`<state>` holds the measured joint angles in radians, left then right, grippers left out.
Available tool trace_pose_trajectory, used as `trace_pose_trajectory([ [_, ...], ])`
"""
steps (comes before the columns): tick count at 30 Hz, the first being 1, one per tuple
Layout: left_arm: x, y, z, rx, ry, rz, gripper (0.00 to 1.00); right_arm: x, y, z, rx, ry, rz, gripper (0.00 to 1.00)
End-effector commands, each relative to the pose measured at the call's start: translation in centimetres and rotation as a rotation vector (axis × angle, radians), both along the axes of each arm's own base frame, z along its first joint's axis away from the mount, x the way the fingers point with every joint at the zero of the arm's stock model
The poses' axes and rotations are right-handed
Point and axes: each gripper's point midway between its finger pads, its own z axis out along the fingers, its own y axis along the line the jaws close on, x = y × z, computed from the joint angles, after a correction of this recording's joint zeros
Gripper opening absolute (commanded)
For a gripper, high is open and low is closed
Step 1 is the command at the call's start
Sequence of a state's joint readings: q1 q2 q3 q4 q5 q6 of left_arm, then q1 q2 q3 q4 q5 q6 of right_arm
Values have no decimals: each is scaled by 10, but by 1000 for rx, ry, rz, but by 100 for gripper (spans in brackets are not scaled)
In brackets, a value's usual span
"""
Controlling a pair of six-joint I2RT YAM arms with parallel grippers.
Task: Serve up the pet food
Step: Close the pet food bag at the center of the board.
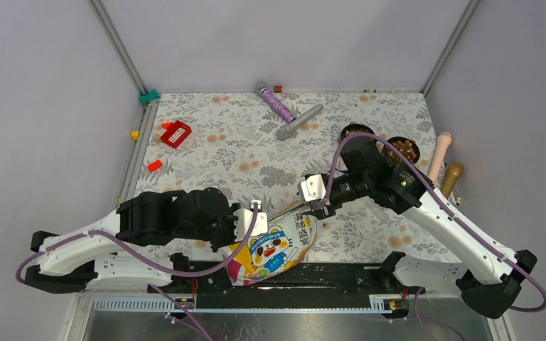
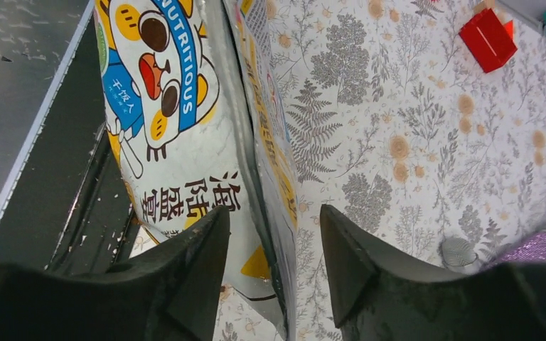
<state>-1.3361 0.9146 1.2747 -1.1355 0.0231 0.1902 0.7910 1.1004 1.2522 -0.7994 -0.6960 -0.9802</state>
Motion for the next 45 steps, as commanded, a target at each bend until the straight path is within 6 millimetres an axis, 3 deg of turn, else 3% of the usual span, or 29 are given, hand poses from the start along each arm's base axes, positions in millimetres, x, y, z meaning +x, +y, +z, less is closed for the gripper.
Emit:
trace_pose_trajectory([
  [1,-3,-21,71,-308,-38,-19,0,10,10,6,29,-92,-27,59],
  [8,-2,-19,76,-337,-39,-5,0,18,19,12,77,-152,-78,58],
  [15,-2,-19,76,-343,-34,3,0,7,19,21,112,-187,-60,52],
  [25,-3,-18,77,-352,-31,8,0,5,26,10,49,-209,-52,47],
  [28,-2,-18,76,-348,-32,8,0,2,26,12,55,-216,-46,27],
  [31,-2,-19,76,-345,-32,11,0,0,26,15,71,-217,-42,0],
  [33,-1,-19,76,-345,-34,19,1,-2,26,19,82,-207,-51,0],
  [34,2,-18,76,-346,-37,37,6,-3,25,21,85,-199,-53,0],
  [36,17,-17,79,-359,-61,137,40,-3,24,27,95,-172,-84,0],
  [37,25,-17,79,-361,-78,184,50,-1,25,32,104,-149,-113,0],
  [42,39,-30,78,-321,-108,235,58,22,25,60,149,-99,-312,0],
  [45,40,-46,62,-242,-113,195,55,40,24,68,182,-115,-423,0],
])
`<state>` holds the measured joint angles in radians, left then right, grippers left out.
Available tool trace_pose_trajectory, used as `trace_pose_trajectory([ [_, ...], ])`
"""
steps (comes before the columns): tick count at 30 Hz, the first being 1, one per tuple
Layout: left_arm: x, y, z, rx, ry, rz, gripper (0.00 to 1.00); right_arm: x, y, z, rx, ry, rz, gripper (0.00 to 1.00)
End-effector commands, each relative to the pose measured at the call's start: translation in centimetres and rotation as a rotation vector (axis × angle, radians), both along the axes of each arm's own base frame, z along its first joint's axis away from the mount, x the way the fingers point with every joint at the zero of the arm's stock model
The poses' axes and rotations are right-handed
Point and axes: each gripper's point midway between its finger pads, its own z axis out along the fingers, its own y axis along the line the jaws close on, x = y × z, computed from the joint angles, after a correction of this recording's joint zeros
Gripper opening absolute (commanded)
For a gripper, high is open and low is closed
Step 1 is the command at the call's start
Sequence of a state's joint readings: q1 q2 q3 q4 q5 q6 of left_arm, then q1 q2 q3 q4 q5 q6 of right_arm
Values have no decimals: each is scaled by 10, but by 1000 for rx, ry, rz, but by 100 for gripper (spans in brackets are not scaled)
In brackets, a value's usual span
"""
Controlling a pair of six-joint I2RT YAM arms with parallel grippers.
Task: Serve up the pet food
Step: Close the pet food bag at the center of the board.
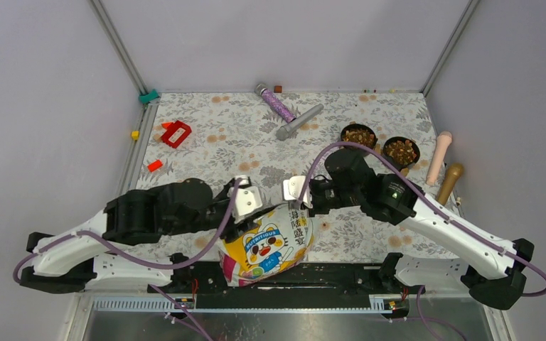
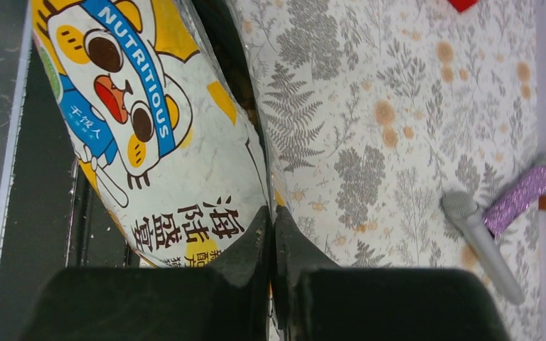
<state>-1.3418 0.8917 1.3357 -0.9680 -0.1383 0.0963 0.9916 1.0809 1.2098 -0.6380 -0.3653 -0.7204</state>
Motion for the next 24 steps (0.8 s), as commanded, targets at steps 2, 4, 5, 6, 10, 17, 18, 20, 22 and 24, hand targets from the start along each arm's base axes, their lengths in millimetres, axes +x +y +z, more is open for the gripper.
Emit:
trace_pose_trajectory([
  [2,11,-31,-4,57,-14,7,52,53,1,80,233,-122,-320,0],
  [4,11,-34,-11,94,-8,0,52,63,-2,88,262,-134,-390,0],
  [5,14,-35,-13,106,-15,13,52,66,-4,91,279,-138,-414,0],
  [6,18,-34,-16,120,-25,31,51,66,-5,94,292,-143,-419,0],
  [10,30,-27,-21,132,-76,87,49,61,-12,104,345,-162,-420,0],
  [17,48,-5,-21,123,-164,188,47,50,-17,111,380,-144,-371,0],
  [18,50,-3,-14,91,-177,207,49,45,-15,105,354,-154,-323,0],
  [20,48,2,12,-24,-200,206,66,36,-12,91,310,-163,-243,0],
  [22,42,6,36,-128,-211,176,87,31,-8,85,288,-154,-203,0],
  [24,44,15,53,-195,-243,193,98,32,-7,81,270,-142,-202,0],
])
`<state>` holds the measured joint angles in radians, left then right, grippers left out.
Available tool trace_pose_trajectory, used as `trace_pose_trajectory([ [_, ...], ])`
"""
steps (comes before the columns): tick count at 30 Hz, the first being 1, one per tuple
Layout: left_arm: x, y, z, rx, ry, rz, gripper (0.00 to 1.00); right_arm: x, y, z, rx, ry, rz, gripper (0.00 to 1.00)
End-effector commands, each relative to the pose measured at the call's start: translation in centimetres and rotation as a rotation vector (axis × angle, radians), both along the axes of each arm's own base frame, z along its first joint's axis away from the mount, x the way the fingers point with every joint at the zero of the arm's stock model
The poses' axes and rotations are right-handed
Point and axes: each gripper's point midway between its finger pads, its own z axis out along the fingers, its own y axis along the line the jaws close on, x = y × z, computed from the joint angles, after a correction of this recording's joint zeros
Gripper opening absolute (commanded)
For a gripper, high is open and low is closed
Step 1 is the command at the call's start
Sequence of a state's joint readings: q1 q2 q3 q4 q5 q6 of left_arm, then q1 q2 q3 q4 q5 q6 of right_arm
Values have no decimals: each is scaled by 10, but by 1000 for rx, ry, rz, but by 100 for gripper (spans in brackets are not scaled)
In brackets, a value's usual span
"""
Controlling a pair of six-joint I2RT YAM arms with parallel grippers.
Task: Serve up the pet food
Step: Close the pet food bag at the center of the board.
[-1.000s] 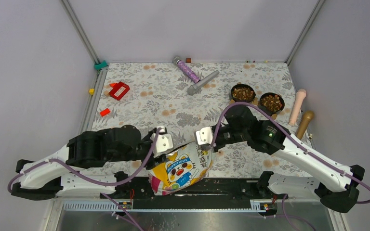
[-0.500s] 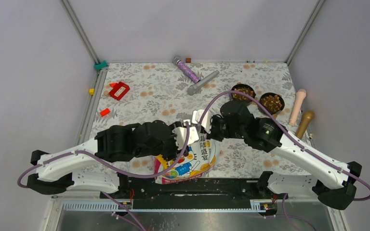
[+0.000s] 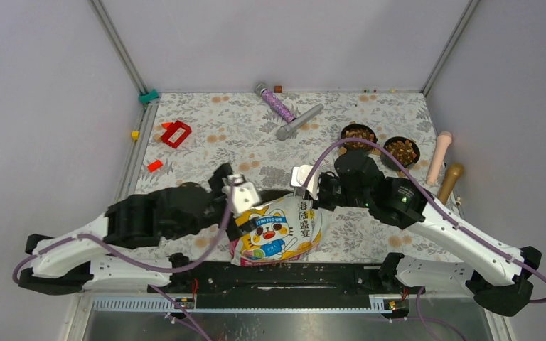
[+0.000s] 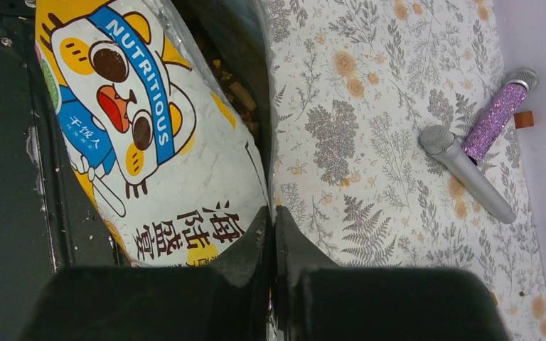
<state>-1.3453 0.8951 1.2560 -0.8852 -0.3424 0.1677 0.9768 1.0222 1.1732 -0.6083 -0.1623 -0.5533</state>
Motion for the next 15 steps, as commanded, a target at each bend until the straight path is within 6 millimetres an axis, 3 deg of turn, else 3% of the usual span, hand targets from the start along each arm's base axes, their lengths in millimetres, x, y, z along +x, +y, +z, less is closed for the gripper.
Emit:
trace_pose_trajectory([
  [1,10,15,69,-264,-124,48,98,7,18,78,223,-186,65,0],
  [5,5,9,64,-263,-91,12,99,4,20,77,226,-172,84,0],
  [11,19,-15,25,-173,46,10,98,-1,20,80,242,-161,95,0],
  [15,16,-33,9,-175,175,-44,99,-2,23,81,256,-142,93,0],
])
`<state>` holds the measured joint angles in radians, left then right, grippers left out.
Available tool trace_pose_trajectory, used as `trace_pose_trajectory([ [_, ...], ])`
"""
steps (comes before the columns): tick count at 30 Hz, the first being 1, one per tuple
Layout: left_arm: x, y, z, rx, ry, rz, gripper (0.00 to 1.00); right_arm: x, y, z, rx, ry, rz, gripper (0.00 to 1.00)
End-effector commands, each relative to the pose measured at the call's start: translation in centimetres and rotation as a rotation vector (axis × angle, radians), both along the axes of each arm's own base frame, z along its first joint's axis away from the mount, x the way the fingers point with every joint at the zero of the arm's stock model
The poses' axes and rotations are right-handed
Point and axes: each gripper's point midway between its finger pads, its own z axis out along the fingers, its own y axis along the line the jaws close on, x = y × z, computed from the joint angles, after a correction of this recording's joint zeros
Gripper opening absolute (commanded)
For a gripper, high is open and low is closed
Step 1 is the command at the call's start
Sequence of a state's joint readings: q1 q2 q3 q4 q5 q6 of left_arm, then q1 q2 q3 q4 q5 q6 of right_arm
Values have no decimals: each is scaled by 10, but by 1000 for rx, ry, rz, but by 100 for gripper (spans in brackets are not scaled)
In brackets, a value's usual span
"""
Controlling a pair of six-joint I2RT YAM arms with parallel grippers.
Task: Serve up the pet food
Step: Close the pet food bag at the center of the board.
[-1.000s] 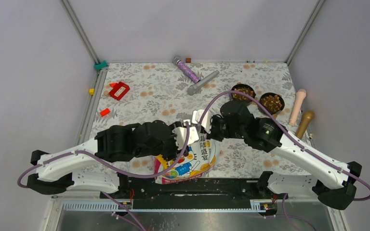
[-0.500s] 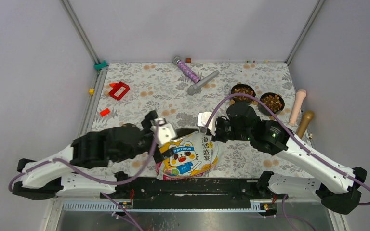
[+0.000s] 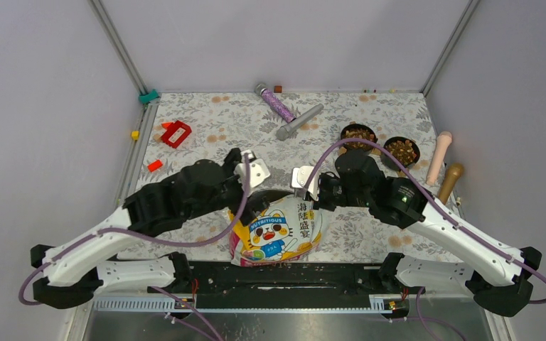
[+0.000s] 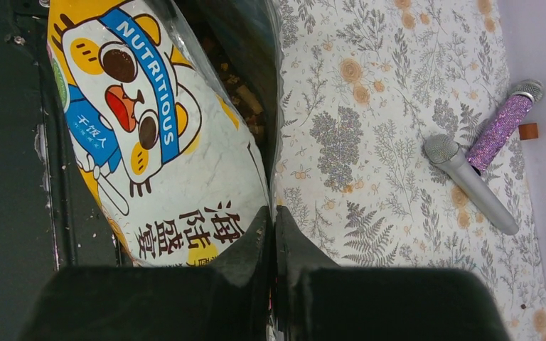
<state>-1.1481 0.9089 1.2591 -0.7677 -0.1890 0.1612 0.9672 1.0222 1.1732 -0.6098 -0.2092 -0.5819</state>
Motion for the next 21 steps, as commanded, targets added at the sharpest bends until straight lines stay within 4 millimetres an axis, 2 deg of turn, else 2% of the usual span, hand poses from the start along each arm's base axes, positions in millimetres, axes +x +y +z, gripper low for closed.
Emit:
trace_pose_trajectory([
  [1,-22,-31,-11,-58,164,-161,99,4,21,82,255,-136,35,0],
  [5,-37,-44,-20,-59,262,-233,98,23,17,86,266,-169,-66,0],
  [8,-49,-50,-24,-60,321,-286,99,29,18,90,282,-169,-105,0],
  [11,-43,-49,-36,-28,323,-249,98,29,17,93,298,-166,-115,0],
  [14,-35,-43,-50,35,318,-204,89,31,11,104,342,-171,-162,0],
  [17,-24,-28,-59,91,289,-121,79,29,3,113,377,-171,-189,0],
  [18,-21,-22,-61,99,277,-96,75,27,2,115,387,-166,-186,0],
  [19,-20,-17,-62,107,264,-84,65,24,0,118,400,-157,-185,0],
  [21,-20,-9,-58,104,243,-72,54,20,-4,123,413,-142,-192,0],
])
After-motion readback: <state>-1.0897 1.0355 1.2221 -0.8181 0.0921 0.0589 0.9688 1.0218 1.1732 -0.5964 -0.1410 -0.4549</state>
